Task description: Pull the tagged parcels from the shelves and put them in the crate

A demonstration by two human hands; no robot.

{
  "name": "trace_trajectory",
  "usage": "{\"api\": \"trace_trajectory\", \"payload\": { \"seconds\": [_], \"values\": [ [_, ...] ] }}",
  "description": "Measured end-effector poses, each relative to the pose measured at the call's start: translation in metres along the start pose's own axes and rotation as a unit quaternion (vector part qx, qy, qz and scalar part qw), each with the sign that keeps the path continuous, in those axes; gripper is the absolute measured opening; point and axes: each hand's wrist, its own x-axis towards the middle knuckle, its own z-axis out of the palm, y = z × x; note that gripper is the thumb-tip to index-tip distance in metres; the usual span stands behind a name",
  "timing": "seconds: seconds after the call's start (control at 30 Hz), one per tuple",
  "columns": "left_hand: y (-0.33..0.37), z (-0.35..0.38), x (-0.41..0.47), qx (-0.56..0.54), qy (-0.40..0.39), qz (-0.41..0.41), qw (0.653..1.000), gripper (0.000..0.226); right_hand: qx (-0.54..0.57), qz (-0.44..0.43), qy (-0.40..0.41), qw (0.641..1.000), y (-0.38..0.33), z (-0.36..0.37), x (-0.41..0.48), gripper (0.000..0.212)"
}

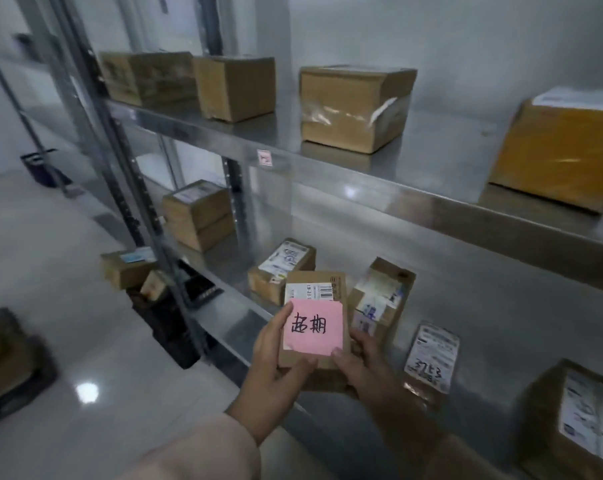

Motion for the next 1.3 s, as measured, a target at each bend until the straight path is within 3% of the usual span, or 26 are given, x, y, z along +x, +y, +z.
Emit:
{"api": "trace_trajectory", "payload": {
  "seconds": [0.27,0.47,0.57,0.83,1.0,1.13,1.3],
  "values": [
    [-0.04,-0.174,0.028,-0.011,0.054,-0.047,0.997,0.079,-0.035,0.051,-0.035,0.997,-0.001,0.169,0.078,0.041],
    [-0.067,-0.324,0.046,0.008,0.132,-0.072,0.989,0.068,-0.007,0.054,-0.139,0.989,0.001,0.32,0.125,0.058],
    [-0.073,-0.375,0.054,-0.01,0.158,-0.079,0.984,0.066,0.004,0.066,-0.183,0.981,0.0,0.373,0.146,0.055],
    [-0.118,-0.478,0.117,-0.043,0.183,-0.117,0.975,0.067,-0.081,0.049,-0.209,0.973,-0.003,0.453,0.232,0.03],
    [-0.146,-0.535,0.178,-0.033,0.184,-0.151,0.971,0.065,-0.103,0.07,-0.223,0.967,-0.001,0.501,0.308,0.051],
    [-0.158,-0.584,0.224,0.039,0.179,-0.165,0.969,0.07,-0.132,0.078,-0.253,0.955,-0.019,0.549,0.364,0.024],
    [-0.174,-0.638,0.291,0.08,0.173,-0.155,0.969,0.069,-0.178,0.055,-0.218,0.958,-0.02,0.587,0.438,0.043]
  ]
}}
